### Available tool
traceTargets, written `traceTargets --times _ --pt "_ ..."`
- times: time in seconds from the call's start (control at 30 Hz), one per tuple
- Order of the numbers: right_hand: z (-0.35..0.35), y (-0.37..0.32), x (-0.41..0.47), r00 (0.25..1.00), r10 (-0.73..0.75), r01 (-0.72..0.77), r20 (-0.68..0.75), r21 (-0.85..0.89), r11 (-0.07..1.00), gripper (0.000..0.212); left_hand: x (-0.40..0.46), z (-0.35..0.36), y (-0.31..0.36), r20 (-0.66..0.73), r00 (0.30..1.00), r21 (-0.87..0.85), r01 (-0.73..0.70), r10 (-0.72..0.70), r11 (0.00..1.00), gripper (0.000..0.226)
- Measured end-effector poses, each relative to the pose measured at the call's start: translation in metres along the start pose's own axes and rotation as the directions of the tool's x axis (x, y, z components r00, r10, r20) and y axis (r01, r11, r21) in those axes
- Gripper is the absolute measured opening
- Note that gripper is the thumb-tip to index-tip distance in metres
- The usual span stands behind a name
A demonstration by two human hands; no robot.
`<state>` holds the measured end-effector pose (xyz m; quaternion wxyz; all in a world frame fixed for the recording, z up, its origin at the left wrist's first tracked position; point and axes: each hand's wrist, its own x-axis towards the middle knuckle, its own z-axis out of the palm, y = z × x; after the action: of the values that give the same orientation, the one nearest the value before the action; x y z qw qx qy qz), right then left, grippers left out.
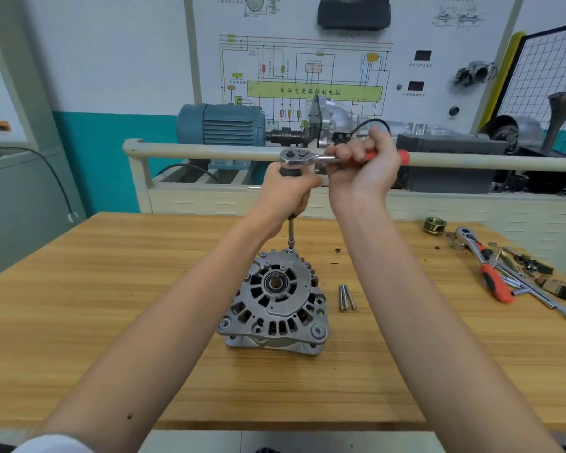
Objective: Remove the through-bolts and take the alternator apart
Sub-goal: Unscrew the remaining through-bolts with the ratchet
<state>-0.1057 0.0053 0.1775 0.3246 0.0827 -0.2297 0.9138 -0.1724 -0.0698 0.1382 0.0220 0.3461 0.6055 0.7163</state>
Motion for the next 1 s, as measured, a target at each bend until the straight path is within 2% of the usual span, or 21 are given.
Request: traceTargets --times 0.1,0.17,0.23,0.27,0.33,0.43,0.53,0.57,0.63,0.7,0.8,0.9,0.97,1.0 --pt "-0.009 0.019 -0.033 0.949 -0.280 0.291 0.141 -0.063 0.955 0.037 0.001 0.010 -0.002 -0.341 0.940 -0.019 -0.008 0.001 1.000 0.041" --pt "-0.011 0.029 -0.048 0.870 -0.414 0.462 0.268 -0.151 0.874 0.035 0.002 0.014 -0.004 -0.431 0.902 -0.044 -0.040 0.017 0.998 0.047" --pt "-0.010 0.032 -0.050 0.842 -0.435 0.504 0.321 -0.178 0.845 0.035 0.001 0.014 -0.006 -0.454 0.891 -0.051 -0.044 0.016 0.998 0.042" --pt "-0.009 0.029 -0.047 0.857 -0.411 0.476 0.311 -0.169 0.863 0.036 0.001 0.013 -0.006 -0.448 0.894 -0.054 -0.034 0.006 0.998 0.036" --pt "-0.004 0.019 -0.034 0.926 -0.292 0.327 0.241 -0.120 0.937 0.039 -0.001 0.007 -0.004 -0.374 0.927 -0.038 -0.015 0.000 0.999 0.033" --pt "0.001 0.000 -0.002 0.994 0.008 -0.002 0.108 -0.053 0.999 0.043 -0.004 -0.006 -0.001 -0.122 0.991 -0.002 -0.063 0.062 0.998 0.035" --pt "0.004 -0.011 0.023 0.956 0.284 -0.281 0.080 -0.049 0.959 0.047 -0.006 -0.012 0.004 0.170 0.984 0.028 -0.067 0.062 0.997 0.033" --pt "0.005 -0.012 0.029 0.938 0.337 -0.335 0.085 -0.041 0.941 0.049 -0.007 -0.010 0.005 0.224 0.974 0.037 -0.050 0.041 0.998 0.034" --pt "0.005 -0.011 0.031 0.935 0.345 -0.344 0.085 -0.024 0.939 0.050 -0.007 -0.006 0.005 0.205 0.979 0.044 -0.017 0.007 0.999 0.040" --pt "0.004 -0.009 0.024 0.968 0.248 -0.249 0.040 0.009 0.969 0.048 -0.005 -0.002 0.002 0.100 0.995 0.039 -0.002 -0.002 0.999 0.044" --pt "0.000 0.000 -0.002 1.000 -0.012 0.012 -0.010 0.027 1.000 0.040 -0.004 0.006 -0.001 -0.136 0.991 0.046 0.001 0.005 0.999 0.038" --pt "-0.008 0.019 -0.036 0.947 -0.307 0.312 0.099 -0.050 0.949 0.037 -0.001 0.015 -0.003 -0.373 0.928 0.014 0.001 0.004 1.000 0.025" --pt "-0.013 0.028 -0.051 0.883 -0.419 0.447 0.209 -0.109 0.888 0.034 -0.002 0.017 -0.003 -0.386 0.922 0.018 -0.013 0.018 1.000 0.015" --pt "-0.013 0.029 -0.053 0.868 -0.434 0.470 0.239 -0.119 0.875 0.033 -0.002 0.015 -0.004 -0.351 0.936 0.020 -0.015 0.021 1.000 0.019"
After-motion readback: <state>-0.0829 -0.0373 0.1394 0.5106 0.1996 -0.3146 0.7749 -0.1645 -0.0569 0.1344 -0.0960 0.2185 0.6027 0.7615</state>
